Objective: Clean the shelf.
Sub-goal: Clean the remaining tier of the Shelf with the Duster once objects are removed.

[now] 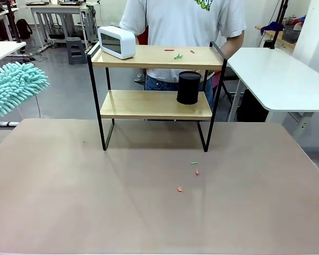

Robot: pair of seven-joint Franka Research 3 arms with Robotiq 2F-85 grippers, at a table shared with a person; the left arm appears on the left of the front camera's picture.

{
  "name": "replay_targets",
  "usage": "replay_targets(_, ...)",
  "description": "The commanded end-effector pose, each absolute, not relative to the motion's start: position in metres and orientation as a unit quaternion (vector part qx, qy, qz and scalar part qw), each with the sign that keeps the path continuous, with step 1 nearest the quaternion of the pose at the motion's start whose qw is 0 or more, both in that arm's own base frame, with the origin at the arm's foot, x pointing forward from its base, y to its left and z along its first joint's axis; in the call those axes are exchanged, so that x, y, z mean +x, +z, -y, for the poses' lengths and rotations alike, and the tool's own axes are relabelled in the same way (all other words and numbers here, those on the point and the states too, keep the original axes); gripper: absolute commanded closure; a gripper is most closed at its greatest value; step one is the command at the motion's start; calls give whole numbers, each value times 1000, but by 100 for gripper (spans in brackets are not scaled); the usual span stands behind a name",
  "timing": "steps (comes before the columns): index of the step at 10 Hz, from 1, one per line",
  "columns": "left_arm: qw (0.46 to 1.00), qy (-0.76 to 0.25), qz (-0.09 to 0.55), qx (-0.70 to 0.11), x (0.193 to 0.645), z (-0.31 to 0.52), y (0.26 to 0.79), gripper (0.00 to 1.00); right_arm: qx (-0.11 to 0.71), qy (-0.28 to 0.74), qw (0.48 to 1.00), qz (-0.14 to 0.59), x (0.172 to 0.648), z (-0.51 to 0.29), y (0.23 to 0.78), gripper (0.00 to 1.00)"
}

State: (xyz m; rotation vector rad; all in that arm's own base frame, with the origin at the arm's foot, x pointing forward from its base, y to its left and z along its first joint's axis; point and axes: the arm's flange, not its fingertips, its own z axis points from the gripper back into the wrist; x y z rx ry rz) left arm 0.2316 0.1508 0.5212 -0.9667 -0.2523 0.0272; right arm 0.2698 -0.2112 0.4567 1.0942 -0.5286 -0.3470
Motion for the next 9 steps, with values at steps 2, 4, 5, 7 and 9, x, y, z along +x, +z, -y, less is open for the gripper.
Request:
replay_targets(2,877,8,124,-465,231,-153,521,88,516,-153,802,261,272,211,457,0)
replay_targets(4,877,8,124,-465,231,-153,521,88,516,-153,802,261,272,211,457,0)
replay_targets(5,877,8,124,-465,231,-153,521,88,516,-153,802,261,272,211,457,0)
replay_targets(7,877,8,124,-465,231,-153,521,88,516,-153,802,261,272,211,457,0)
replay_targets(9,870,4,134,-474,240,-140,548,88,516,-153,802,261,272,211,457,0)
